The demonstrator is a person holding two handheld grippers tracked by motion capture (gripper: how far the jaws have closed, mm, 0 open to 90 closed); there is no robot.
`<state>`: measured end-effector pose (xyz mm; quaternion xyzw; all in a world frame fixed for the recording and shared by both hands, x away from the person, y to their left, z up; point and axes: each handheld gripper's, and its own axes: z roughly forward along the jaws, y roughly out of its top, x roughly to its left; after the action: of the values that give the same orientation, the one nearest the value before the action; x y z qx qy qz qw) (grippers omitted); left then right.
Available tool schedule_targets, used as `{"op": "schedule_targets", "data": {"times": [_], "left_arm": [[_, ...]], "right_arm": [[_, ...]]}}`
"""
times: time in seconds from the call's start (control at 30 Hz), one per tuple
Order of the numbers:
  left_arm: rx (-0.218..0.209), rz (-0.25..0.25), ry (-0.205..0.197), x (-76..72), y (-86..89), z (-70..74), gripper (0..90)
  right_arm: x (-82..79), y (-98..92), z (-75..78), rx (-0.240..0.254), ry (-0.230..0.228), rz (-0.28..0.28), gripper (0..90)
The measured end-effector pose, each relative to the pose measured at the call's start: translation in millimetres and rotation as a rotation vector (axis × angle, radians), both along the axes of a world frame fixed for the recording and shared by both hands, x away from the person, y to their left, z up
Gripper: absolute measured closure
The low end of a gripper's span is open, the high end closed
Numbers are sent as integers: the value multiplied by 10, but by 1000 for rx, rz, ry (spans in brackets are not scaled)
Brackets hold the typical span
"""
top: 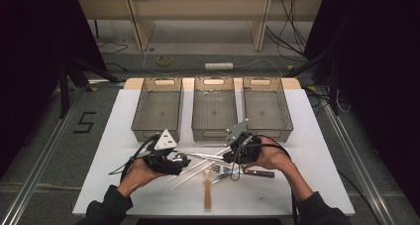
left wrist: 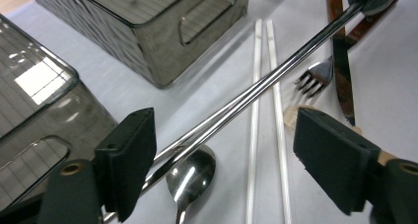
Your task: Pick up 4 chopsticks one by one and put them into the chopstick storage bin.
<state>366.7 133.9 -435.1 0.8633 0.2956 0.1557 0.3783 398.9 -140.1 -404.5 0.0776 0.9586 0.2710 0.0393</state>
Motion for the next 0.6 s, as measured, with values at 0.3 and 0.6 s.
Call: {"op": "schedule_targets", "data": {"times": [0.3, 0.6], "left_arm": [[87, -48, -4, -7, -65, -32, 390], [174, -119, -12, -27, -122, -63, 554]], "right_arm": [[-62, 60, 25, -10, -2, 35, 849], [-86, 85, 26, -16, 0, 65, 849]]}}
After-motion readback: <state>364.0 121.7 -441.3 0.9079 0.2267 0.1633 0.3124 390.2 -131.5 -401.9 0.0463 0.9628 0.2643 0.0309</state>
